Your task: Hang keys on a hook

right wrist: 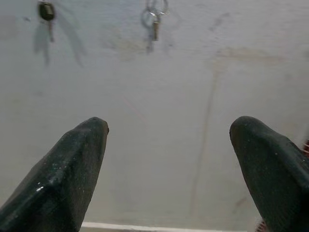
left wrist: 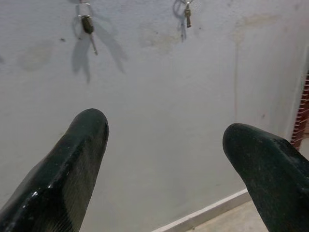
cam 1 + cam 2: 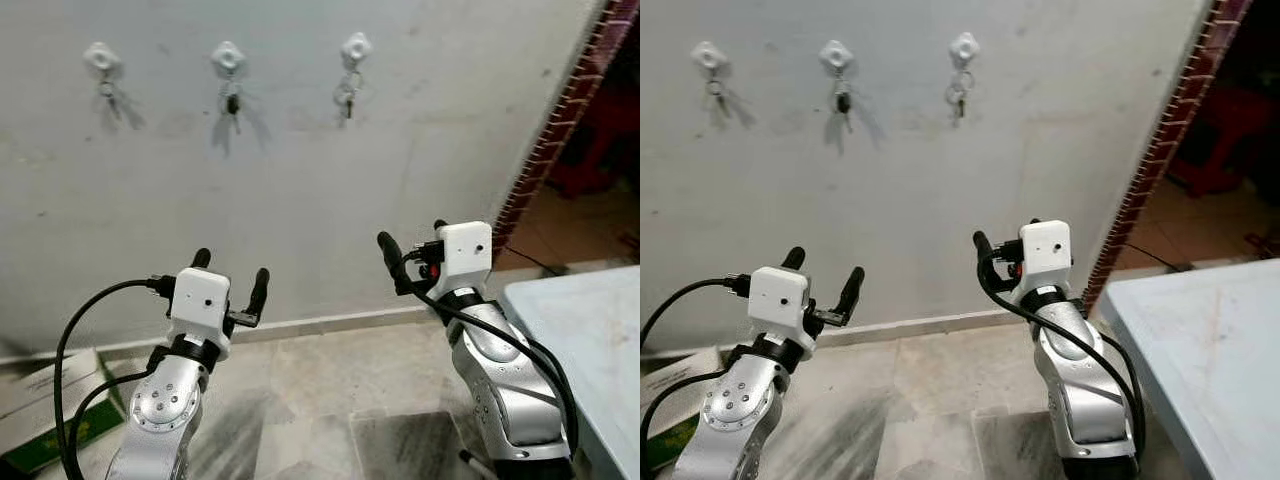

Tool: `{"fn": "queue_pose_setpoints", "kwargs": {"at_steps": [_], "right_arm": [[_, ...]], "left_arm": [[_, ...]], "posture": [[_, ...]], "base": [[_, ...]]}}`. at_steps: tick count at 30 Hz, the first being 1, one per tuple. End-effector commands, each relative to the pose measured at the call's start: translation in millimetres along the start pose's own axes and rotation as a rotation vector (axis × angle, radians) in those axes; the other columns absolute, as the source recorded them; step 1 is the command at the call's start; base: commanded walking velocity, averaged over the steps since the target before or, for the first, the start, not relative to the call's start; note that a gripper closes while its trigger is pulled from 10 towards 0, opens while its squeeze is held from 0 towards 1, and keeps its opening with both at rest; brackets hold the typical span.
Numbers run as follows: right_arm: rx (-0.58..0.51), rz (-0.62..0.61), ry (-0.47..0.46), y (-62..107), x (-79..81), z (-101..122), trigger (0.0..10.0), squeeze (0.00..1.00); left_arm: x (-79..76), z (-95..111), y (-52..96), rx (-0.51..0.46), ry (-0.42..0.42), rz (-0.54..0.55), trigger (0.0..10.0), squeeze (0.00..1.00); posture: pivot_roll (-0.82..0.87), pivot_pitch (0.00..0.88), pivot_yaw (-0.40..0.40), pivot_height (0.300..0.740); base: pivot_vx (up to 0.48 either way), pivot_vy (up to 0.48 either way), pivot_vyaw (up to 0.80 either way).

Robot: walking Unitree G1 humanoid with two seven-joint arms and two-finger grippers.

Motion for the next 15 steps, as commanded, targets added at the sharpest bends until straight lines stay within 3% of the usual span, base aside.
{"fn": "queue_pose_setpoints", "kwargs": {"at_steps": [1, 11, 15], "right_arm": [[-0.006, 0.003, 0.0, -0.8, 0.7, 2.1, 10.0, 0.0], [0.004, 0.005, 0.001, -0.5, -0.2, 0.4, 10.0, 0.0], [0.009, 0.004, 0.002, -1.3, -0.4, -0.5, 10.0, 0.0]], "left_arm": [[6.3, -4.7, -1.4, 0.026, -0.017, 0.034, 10.0, 0.0], [11.5, -9.6, -3.3, 0.056, 0.037, 0.081, 10.0, 0.0], [11.7, -10.2, -4.6, 0.058, 0.021, 0.09, 10.0, 0.0]], "posture": [[0.09, 0.0, 0.024, 0.74], [0.09, 0.0, 0.022, 0.74], [0.08, 0.0, 0.023, 0.74]], "base": [[0.0, 0.0, -0.73], [0.0, 0.0, -0.75], [0.0, 0.0, -0.76]]}}
Point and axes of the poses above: a point about 5 cm out from each wrist's last joint towards the gripper, its own y axis pointing back from the gripper into the wrist, its own z axis along the axis of the wrist's last joint, x = y × z, the point moved 5 cm from there along -y, pointing out of the wrist towards the gripper, and after that the axes turned 5 degrees about y, right-handed, at the moved point
